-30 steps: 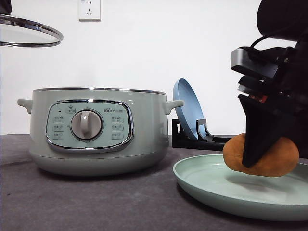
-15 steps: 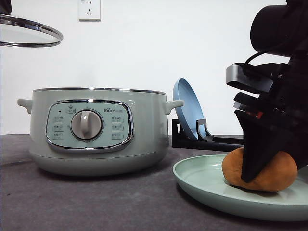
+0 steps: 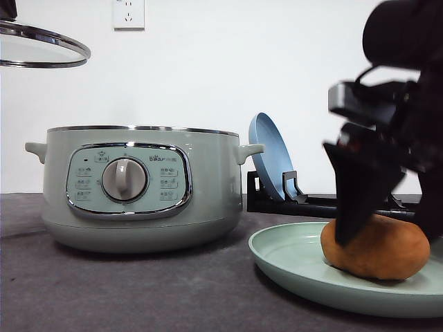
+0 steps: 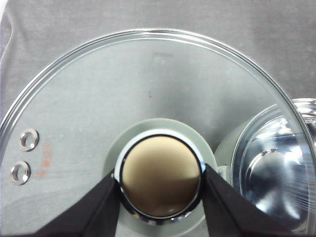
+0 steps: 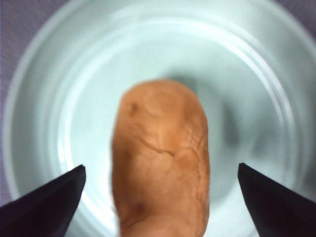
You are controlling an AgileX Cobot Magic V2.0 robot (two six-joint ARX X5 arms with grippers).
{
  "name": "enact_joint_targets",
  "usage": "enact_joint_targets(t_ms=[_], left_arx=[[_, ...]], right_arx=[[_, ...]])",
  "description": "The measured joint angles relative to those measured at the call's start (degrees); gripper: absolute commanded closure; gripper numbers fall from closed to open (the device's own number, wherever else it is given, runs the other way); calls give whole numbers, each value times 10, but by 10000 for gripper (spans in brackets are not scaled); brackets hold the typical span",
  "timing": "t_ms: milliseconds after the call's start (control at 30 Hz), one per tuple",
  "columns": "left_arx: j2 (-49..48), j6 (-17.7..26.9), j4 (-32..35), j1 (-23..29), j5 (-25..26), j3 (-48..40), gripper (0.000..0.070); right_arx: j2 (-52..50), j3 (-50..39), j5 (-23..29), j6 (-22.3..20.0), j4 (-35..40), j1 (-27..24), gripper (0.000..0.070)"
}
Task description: Transfer potato from steamer to green plate
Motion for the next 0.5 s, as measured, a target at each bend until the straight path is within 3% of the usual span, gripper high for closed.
enact_joint_targets(t_ms=[267,500], left_arx=[[0,0,0,0,0,0,700],[0,0,0,0,0,0,700]], right_arx=[[-84,95,0,0,-135,0,53],[-184,170,0,3,-223,0,0]])
